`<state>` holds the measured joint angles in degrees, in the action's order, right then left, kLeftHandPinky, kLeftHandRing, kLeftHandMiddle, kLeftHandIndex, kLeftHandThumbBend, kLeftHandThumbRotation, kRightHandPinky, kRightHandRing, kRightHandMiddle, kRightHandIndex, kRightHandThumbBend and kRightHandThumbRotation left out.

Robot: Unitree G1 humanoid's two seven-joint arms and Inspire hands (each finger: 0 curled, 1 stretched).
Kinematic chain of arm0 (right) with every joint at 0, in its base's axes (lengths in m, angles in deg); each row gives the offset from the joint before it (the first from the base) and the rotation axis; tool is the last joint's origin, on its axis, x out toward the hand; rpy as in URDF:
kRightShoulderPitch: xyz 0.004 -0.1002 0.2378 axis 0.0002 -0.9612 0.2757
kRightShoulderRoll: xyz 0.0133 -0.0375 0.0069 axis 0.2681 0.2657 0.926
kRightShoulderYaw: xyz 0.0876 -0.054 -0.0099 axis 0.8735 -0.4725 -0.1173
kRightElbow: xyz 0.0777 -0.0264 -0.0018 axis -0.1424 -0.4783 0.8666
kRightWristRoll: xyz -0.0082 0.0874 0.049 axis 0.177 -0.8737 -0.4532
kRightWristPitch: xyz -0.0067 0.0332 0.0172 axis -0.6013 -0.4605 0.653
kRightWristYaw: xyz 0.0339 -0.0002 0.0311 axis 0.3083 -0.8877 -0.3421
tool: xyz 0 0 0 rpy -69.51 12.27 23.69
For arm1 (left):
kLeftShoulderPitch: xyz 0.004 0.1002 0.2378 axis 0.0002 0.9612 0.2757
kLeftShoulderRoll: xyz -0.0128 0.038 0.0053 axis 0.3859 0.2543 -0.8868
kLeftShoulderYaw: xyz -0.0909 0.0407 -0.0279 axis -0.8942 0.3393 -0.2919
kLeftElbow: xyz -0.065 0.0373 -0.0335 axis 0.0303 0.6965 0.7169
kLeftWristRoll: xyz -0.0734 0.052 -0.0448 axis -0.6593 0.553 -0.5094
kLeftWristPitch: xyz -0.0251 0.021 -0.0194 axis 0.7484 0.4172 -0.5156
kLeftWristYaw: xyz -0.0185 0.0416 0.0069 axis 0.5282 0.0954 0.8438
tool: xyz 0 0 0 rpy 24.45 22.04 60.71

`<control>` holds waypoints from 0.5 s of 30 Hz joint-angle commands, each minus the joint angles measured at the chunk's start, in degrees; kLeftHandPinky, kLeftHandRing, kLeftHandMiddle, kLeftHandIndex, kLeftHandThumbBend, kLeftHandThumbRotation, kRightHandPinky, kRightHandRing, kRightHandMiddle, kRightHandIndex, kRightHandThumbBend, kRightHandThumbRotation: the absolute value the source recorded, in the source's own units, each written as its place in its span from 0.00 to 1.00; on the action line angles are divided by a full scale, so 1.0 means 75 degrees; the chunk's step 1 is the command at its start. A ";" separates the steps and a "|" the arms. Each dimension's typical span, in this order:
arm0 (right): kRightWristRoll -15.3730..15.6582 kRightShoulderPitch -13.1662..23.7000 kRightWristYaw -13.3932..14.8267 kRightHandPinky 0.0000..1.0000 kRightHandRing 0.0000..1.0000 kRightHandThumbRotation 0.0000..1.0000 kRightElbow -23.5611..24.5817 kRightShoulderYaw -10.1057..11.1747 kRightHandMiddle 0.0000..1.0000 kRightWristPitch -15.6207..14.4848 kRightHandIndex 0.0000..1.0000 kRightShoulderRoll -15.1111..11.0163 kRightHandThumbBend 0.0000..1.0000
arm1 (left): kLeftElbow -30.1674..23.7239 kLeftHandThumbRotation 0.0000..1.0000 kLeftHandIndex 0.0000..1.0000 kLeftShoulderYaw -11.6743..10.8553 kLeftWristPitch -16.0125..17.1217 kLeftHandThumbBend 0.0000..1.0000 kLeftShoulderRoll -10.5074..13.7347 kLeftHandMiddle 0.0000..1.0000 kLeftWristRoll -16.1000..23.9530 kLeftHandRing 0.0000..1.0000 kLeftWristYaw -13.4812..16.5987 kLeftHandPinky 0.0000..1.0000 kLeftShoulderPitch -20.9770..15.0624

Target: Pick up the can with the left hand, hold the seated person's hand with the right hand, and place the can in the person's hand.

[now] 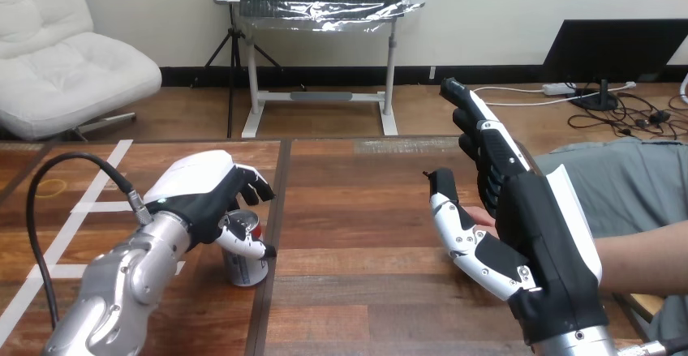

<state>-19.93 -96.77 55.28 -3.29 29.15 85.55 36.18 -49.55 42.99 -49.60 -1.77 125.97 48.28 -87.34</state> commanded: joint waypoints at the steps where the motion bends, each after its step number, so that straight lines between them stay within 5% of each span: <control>1: -0.0009 0.0475 -0.0027 1.00 1.00 0.00 0.0276 0.0081 1.00 0.0094 0.94 -0.0015 0.00 | -0.0499 0.18 0.76 -0.0062 -0.0050 0.84 0.0138 0.78 -0.0054 0.72 -0.0244 0.62 -0.0470; 15: 0.0023 0.0491 -0.0033 1.00 1.00 0.00 0.0250 0.0079 1.00 0.0107 0.93 -0.0042 0.00 | -0.0617 0.22 0.78 -0.0229 0.0025 0.86 0.0160 0.79 -0.0264 0.73 -0.0376 0.63 -0.0404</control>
<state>-19.91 -96.48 55.22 -3.29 29.16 85.55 36.05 -51.25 42.98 -49.93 -1.41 125.19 45.01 -87.34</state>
